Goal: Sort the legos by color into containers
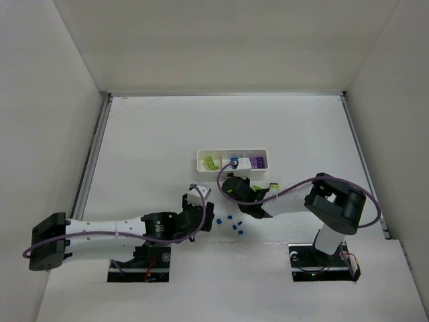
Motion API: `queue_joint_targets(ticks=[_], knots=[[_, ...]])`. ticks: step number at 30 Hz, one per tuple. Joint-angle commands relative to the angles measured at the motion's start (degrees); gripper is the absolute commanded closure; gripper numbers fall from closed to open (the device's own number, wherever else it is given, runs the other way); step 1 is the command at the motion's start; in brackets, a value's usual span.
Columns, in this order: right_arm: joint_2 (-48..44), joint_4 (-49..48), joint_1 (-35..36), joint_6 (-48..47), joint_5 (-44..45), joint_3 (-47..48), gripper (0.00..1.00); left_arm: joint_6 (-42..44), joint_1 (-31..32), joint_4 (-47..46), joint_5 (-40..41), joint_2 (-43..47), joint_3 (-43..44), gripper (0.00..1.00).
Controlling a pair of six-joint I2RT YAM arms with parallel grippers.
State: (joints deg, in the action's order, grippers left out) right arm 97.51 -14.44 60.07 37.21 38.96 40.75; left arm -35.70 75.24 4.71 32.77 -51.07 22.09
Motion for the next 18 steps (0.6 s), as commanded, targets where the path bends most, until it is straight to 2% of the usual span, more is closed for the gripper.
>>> queue_joint_targets(ticks=[1,7,11,18], knots=[[1.36,-1.21,0.0,0.58,1.03,1.44,0.66,-2.97,3.45,2.32,-0.08,-2.35,0.41,0.48],[1.37,-1.21,0.08,-0.12,2.34,1.52,0.82,-3.32,7.06,2.06,0.45,-10.53,2.26,0.42],[-1.97,-0.6,1.84,-0.56,3.05,0.47,0.83,-2.71,7.59,-0.39,0.54,-12.65,2.61,0.41],[-15.05,2.39,5.09,-1.09,1.04,-1.47,0.83,-0.86,7.59,-3.83,-0.17,-14.49,2.87,0.4]])
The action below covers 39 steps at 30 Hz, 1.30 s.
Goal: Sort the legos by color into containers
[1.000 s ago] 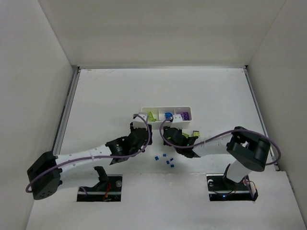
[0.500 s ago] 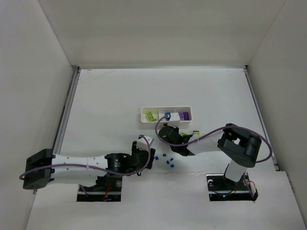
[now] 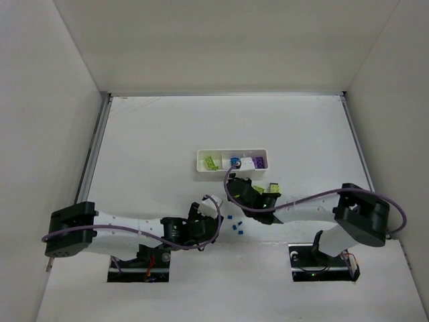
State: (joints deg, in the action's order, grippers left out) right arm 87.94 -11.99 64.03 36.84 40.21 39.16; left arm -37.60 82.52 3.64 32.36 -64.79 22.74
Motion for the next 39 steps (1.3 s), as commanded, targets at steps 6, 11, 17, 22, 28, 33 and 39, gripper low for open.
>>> queue_joint_targets(ticks=[6,11,17,22,28,33,39], knots=[[-9.11,-0.58,-3.24,-4.92,-4.51,3.64,0.82,2.36,0.05,-6.27,-0.01,-4.02,2.66,0.4],[-5.07,-3.03,-9.22,-8.09,-5.75,7.6,0.81,2.8,-0.56,-8.56,0.42,-5.52,2.31,0.4],[-1.11,-5.59,-14.5,-8.71,-9.96,9.44,0.77,4.12,-1.44,-11.11,0.34,-6.66,2.22,0.41],[1.35,-5.68,-16.0,-8.8,-12.87,10.94,0.73,4.56,-1.44,-11.29,0.07,-7.27,2.31,0.41],[0.66,-5.76,-16.0,-8.72,-12.96,10.59,0.5,4.65,-1.36,-11.37,0.07,-8.07,2.48,0.45],[-2.77,-5.85,-16.0,-8.63,-12.78,8.13,0.5,4.65,-1.62,-11.37,-0.01,-8.33,2.48,0.46],[-3.83,-6.2,-16.0,-7.66,-12.7,6.02,0.5,5.08,-1.88,-12.16,-0.45,-9.03,2.57,0.5]])
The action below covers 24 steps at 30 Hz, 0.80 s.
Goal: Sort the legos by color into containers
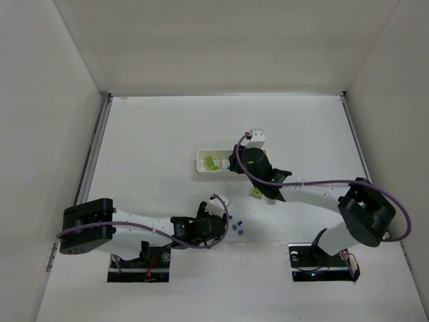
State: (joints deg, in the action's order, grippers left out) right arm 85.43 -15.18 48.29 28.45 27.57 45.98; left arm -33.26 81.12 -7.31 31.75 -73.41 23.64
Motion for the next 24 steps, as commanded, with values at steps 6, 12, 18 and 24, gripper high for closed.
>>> queue_joint_targets(ticks=[6,12,18,24], knots=[[-2.1,-3.45,0.0,1.0,0.02,-1.77,0.5,1.53,-0.75,-1.83,-0.02,-0.86,2.11,0.58],[-3.6,-3.45,0.26,1.26,0.46,-3.08,0.5,1.61,-1.28,-2.18,-0.37,-1.74,2.55,0.66],[-7.2,-3.45,0.79,1.35,0.46,-4.66,0.5,2.05,-1.63,-3.59,-0.99,-3.67,3.17,0.73],[-14.04,-2.22,0.7,1.08,0.46,-8.09,0.5,1.62,-1.89,-1.83,-0.28,-1.05,3.78,0.81]])
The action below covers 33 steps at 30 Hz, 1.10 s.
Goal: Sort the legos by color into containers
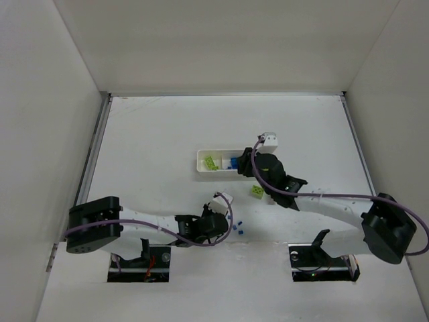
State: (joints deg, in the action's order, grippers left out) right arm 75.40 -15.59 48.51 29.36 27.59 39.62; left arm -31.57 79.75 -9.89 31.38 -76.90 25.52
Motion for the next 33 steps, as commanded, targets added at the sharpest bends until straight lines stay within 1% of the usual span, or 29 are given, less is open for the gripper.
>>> queue_joint_targets(ticks=[1,3,6,10,13,18,21,25,26,28,30,33], knots=[[-5.07,-1.72,0.4,0.08,0.44,-2.26,0.5,-0.07,-0.77,0.84,0.09,3.42,1.9,0.81],[-8.32,-0.85,0.05,0.17,0.44,-4.1,0.5,-0.07,-2.61,1.45,-0.17,6.4,2.43,0.81],[-12.28,0.39,-0.74,0.78,0.7,-6.74,0.5,0.54,-6.04,3.03,-0.44,8.96,5.58,0.82],[-17.2,2.49,-1.18,1.48,2.55,-10.08,0.5,3.35,-10.78,1.37,-0.96,8.44,11.2,0.84],[-21.51,4.52,-1.62,3.5,4.48,-12.8,0.5,5.9,-13.95,-0.39,-1.84,5.02,16.92,0.84],[-26.35,6.19,-2.5,5.7,5.01,-16.67,0.5,9.95,-19.49,-3.2,-4.82,-4.11,25.8,0.83],[-27.49,6.98,-2.41,7.02,4.49,-17.47,0.54,10.57,-22.83,-3.38,-6.76,-9.74,29.93,0.83],[-27.06,7.77,-0.05,7.37,4.49,-17.73,0.6,10.48,-26.35,-3.03,-7.91,-16.51,34.24,0.82],[-26.71,8.21,0.74,7.29,4.4,-17.73,0.62,10.39,-26.88,-3.12,-8.26,-18.09,35.12,0.81],[-26.0,9.35,1.97,6.85,4.22,-17.29,0.63,10.3,-27.4,-3.38,-8.35,-20.29,36.44,0.78],[-25.22,10.4,3.38,6.93,3.96,-16.77,0.58,10.3,-27.84,-3.47,-8.26,-21.97,37.58,0.73],[-22.85,11.46,5.14,6.85,3.08,-15.89,0.51,10.13,-28.46,-3.03,-8.44,-23.38,38.9,0.6]])
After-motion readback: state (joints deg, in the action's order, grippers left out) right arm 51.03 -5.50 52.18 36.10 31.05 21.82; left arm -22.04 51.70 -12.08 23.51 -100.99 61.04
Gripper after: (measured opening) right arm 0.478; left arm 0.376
